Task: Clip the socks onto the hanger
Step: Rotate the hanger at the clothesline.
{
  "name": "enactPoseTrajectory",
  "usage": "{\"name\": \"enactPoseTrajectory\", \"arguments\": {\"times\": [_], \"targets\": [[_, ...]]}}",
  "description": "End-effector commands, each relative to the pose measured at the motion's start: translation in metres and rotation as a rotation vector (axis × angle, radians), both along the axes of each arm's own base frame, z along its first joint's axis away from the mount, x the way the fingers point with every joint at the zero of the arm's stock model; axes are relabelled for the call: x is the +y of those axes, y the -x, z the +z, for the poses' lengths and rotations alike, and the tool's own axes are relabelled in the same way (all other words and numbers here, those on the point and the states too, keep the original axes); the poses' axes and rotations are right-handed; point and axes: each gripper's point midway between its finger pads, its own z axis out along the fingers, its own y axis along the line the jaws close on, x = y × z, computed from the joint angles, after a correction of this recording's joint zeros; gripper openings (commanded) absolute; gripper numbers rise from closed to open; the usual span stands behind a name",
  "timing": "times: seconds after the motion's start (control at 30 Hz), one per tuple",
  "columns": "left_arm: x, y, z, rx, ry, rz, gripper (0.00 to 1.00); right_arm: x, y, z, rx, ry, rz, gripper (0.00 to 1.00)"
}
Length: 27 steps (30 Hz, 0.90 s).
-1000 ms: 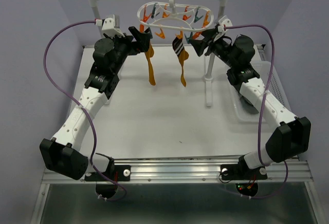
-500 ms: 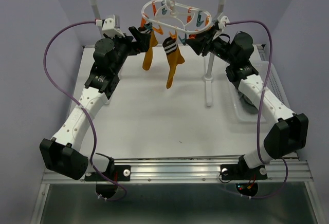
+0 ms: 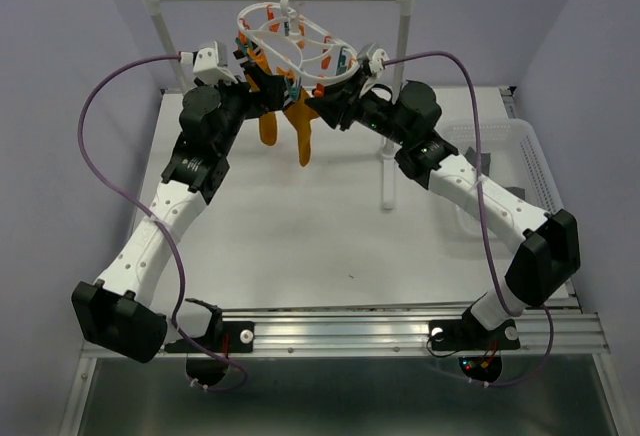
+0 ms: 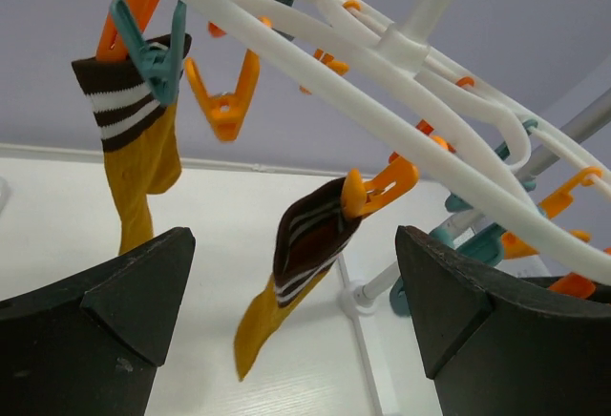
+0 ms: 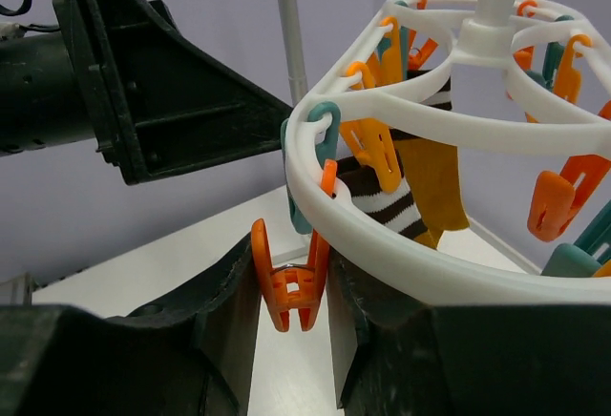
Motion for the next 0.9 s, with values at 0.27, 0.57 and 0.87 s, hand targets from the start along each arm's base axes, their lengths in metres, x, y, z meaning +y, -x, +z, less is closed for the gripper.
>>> {"name": "enactPoseTrajectory", "arguments": {"times": [0.27, 0.57, 0.87], "targets": [[0.022, 0.011, 0.025, -0.074, 0.035, 0.102, 0.99, 0.051, 0.025, 0.002, 0.017, -0.040, 0.000, 0.40], [0.021, -0.025, 0.025, -0.069, 0.012, 0.163, 0.99, 0.052, 0.038, 0.000, 0.016, -0.030, 0.054, 0.56], [0.035, -0.041, 0.039, -0.098, 0.024, 0.261, 0.99, 0.030, 0.052, -0.012, 0.006, 0.022, 0.014, 0.79]]}}
